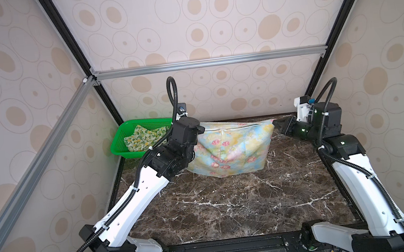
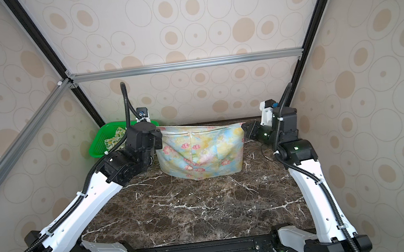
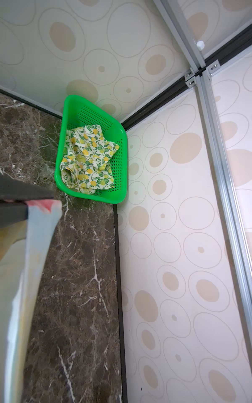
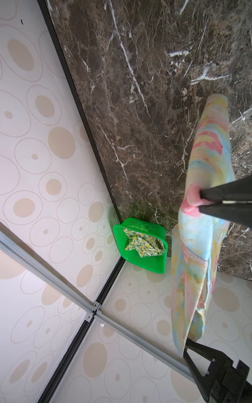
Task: Fold and stack skirts
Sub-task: Flatten out the skirt at the center of the table.
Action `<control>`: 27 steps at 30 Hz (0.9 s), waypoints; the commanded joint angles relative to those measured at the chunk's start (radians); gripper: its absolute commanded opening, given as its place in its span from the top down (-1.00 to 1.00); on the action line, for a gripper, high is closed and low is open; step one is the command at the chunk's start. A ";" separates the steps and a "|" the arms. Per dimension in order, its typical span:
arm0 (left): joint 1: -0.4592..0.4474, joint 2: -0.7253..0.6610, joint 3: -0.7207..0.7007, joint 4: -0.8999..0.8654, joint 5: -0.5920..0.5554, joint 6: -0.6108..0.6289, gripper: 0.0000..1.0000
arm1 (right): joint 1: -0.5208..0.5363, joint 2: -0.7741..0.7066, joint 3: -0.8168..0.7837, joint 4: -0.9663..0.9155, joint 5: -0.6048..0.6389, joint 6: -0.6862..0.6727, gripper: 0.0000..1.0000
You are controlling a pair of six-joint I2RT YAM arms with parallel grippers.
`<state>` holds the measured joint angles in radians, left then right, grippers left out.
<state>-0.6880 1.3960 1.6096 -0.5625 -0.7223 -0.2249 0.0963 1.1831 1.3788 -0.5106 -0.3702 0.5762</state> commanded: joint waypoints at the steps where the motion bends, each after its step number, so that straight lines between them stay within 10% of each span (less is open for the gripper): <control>1: 0.076 0.064 0.075 0.086 0.014 0.097 1.00 | -0.012 0.100 0.050 -0.006 0.065 -0.021 1.00; 16: 0.202 0.460 0.573 0.111 0.157 0.134 1.00 | -0.092 0.465 0.503 -0.031 0.027 -0.069 1.00; 27: 0.182 0.065 -0.326 0.382 0.421 -0.159 1.00 | -0.086 0.185 -0.115 0.092 -0.009 -0.042 1.00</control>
<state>-0.5125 1.5242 1.4281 -0.2619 -0.3565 -0.2565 0.0208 1.4307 1.3983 -0.4328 -0.4080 0.5293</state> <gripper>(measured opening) 0.048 0.042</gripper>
